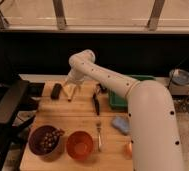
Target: Place banana in table surface
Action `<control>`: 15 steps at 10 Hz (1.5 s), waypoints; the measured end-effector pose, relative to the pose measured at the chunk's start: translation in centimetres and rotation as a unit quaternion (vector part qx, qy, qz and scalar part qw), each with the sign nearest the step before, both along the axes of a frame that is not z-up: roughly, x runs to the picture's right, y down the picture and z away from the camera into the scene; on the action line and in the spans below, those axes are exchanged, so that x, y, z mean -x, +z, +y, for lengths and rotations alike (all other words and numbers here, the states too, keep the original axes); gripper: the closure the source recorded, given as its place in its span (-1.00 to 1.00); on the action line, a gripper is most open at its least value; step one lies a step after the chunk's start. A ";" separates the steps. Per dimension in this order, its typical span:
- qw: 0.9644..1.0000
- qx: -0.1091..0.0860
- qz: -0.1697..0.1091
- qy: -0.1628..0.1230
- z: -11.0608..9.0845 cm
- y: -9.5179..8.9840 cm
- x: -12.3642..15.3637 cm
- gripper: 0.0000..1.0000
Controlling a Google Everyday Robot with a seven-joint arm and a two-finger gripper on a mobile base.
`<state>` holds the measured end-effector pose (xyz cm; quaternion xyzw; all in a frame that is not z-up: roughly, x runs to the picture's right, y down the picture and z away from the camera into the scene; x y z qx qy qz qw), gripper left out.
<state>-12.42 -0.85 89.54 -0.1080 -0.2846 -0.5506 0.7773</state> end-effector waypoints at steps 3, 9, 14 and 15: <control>1.000 0.015 -0.004 -0.012 0.6 2.0 1.1 -0.30; 0.998 0.057 -0.005 -0.034 2.1 6.3 2.2 -0.30; 0.994 0.101 -0.021 -0.035 3.6 8.3 3.0 0.34; 0.994 0.106 -0.022 -0.032 3.9 8.4 2.8 0.57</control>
